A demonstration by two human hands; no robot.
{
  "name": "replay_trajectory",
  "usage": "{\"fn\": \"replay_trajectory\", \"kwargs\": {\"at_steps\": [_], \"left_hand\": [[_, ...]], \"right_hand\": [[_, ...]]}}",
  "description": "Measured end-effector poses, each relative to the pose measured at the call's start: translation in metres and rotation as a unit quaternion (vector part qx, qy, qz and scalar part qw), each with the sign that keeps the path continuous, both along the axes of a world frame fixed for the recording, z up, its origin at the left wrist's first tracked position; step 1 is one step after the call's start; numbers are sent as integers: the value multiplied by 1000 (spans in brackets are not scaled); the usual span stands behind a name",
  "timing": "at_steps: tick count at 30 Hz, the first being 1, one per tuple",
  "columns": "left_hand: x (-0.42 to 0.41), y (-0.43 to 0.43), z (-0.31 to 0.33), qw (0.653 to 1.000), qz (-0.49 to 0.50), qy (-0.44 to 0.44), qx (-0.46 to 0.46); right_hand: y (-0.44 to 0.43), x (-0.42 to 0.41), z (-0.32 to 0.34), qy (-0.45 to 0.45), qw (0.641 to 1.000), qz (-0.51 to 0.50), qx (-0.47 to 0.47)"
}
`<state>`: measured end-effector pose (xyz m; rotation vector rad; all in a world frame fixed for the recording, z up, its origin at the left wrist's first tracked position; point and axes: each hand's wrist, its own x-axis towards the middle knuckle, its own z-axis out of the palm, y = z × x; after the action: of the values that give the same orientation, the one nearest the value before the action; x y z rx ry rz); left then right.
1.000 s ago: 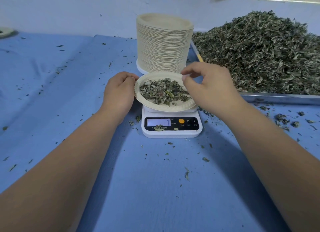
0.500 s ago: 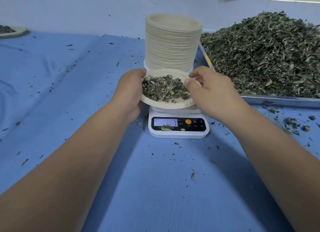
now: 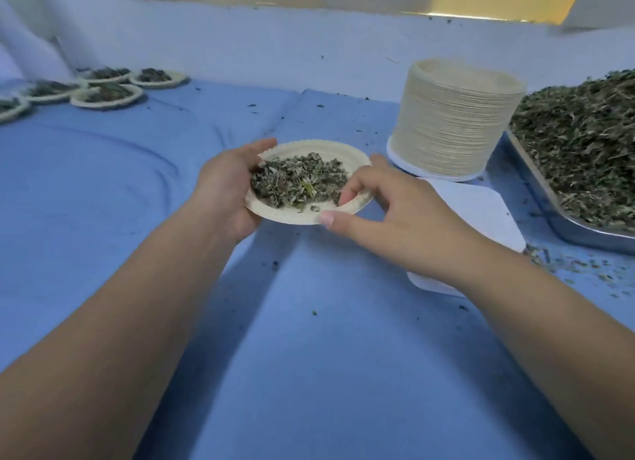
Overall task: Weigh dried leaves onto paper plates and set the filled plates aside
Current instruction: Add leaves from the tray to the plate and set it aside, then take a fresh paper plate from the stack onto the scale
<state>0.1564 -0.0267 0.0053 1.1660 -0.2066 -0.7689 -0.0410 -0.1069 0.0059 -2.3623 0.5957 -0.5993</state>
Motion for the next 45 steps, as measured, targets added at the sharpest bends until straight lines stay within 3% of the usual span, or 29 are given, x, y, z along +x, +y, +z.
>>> {"fn": "replay_trajectory", "kwargs": {"at_steps": [3, 10, 15, 19, 22, 27, 32, 36, 45], "left_hand": [[36, 30, 0, 999, 37, -9, 12], [133, 92, -18, 973, 210, -49, 84], [198, 119, -26, 959, 224, -134, 105], [240, 136, -31, 952, 249, -148, 100], [259, 146, -41, 935, 314, -156, 48], [287, 152, -41, 936, 350, -17, -36], [290, 153, -46, 934, 297, 108, -168], [296, 158, -44, 908, 269, 176, -268], [297, 151, -51, 898, 229, 232, -295]], "right_hand": [[15, 41, -1, 20, 999, 43, -23], [46, 165, -34, 30, 996, 80, 30], [60, 256, -54, 30, 995, 91, -15], [65, 325, -63, 51, 994, 90, -26], [63, 375, -65, 78, 990, 98, -59], [63, 467, -61, 112, 985, 99, -79], [71, 541, -64, 104, 984, 118, -79], [72, 579, -65, 115, 983, 100, -100], [82, 630, -66, 149, 974, 46, -162]]}}
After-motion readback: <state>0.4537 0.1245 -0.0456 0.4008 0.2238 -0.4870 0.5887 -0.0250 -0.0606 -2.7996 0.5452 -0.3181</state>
